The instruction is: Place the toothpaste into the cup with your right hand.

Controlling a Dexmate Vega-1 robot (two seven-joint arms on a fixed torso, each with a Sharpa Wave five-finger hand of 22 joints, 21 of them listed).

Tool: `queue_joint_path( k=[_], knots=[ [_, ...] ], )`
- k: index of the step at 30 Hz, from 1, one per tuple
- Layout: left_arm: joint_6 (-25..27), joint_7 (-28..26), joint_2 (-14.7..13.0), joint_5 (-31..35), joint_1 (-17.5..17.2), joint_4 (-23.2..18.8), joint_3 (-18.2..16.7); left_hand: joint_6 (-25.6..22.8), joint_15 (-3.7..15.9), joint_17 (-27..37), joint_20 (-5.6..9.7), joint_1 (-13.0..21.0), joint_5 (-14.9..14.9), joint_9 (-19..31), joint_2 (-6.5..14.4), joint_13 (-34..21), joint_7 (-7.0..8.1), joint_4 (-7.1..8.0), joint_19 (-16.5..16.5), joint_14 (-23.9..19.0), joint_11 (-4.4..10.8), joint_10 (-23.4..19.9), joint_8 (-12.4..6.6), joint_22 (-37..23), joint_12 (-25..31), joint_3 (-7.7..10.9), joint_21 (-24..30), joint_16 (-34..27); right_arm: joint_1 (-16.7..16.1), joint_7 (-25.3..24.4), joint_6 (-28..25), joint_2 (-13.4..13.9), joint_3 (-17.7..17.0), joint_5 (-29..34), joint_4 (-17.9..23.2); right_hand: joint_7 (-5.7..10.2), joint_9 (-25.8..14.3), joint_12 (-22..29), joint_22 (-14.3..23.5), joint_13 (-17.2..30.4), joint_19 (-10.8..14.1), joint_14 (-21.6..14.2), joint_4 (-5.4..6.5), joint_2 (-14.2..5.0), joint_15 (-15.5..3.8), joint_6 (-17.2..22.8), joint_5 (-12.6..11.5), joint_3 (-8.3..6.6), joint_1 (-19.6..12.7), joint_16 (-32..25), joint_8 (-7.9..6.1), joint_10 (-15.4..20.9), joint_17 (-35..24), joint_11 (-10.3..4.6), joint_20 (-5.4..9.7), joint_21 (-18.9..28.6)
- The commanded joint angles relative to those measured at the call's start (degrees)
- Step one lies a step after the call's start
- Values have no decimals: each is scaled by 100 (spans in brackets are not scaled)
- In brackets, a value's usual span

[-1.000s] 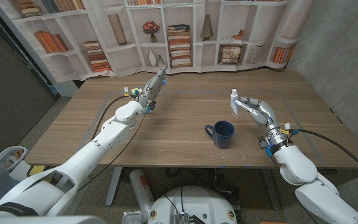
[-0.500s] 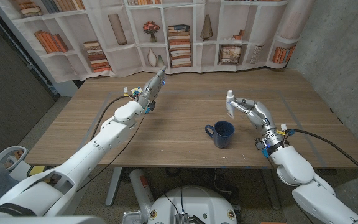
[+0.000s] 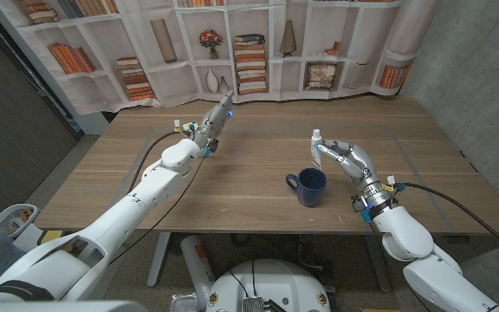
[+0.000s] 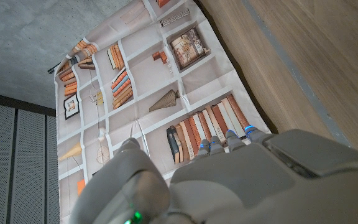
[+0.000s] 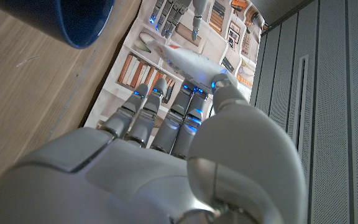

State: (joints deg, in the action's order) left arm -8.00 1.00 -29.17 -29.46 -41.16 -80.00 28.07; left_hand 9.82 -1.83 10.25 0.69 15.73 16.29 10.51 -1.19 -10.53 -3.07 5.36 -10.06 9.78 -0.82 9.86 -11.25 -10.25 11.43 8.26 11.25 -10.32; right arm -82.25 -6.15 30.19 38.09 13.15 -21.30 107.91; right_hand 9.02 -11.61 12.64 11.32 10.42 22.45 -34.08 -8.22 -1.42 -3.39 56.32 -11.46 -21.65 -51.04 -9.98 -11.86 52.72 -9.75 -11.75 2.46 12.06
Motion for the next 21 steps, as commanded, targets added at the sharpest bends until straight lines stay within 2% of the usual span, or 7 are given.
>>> queue_joint_path(
  k=[1,21],
  knots=[
    [8,6,16,20,32,-4,22,690,33,10,-38,27,-15,15,58,-8,19,-8,-1275,1026,26,813,11,-29,11,-15,30,-33,-16,71,110,-2,90,-92,-101,167,-14,-37,12,10,-37,38,20,61,-214,153,-26,-4,-9,-22,-17,-3,-24,-48,-9,9],
    [66,-47,2,74,18,-100,50,694,35,11,-60,38,-16,15,67,-8,21,-9,-1279,1031,42,813,12,-29,12,-36,30,-32,-31,126,280,-78,221,-209,-337,313,-15,-80,11,14,-185,173,23,49,-224,110,-32,-6,-17,-10,10,-90,-30,-65,-56,-30]
  ],
)
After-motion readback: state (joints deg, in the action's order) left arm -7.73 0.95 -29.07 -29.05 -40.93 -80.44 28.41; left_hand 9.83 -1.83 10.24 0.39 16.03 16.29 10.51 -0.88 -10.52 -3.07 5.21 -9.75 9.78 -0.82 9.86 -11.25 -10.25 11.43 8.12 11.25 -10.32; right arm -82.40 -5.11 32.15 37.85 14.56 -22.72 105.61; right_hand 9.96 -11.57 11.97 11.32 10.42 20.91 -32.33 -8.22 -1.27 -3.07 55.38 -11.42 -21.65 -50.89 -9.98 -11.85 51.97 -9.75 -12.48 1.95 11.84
